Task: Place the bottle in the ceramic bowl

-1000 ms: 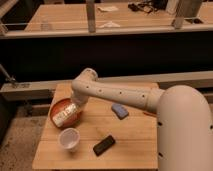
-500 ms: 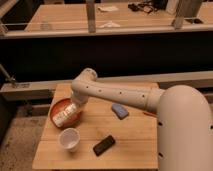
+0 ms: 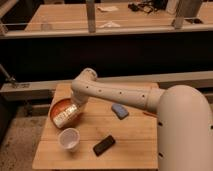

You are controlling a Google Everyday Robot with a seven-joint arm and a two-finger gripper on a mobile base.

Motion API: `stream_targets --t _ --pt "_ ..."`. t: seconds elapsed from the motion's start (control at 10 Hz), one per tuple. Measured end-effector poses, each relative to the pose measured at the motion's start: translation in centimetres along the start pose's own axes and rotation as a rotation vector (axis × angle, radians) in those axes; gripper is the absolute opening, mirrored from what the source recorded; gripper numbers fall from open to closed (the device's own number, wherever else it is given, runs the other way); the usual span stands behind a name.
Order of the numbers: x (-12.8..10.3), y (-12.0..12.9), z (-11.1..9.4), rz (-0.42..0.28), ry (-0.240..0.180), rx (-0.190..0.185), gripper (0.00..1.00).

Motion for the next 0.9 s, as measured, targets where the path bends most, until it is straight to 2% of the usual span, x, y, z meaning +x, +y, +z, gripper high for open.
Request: stream_targets --t 0.2,0.5,0.9 --pt "-0.03 -0.12 -0.04 -0.001 0.002 0.001 0.22" --pt "0.00 -0.26 -0.07 -0.003 0.008 0.004 0.14" --pt "-0.05 -0.36 -0.11 -0.003 0.012 0.006 0.20"
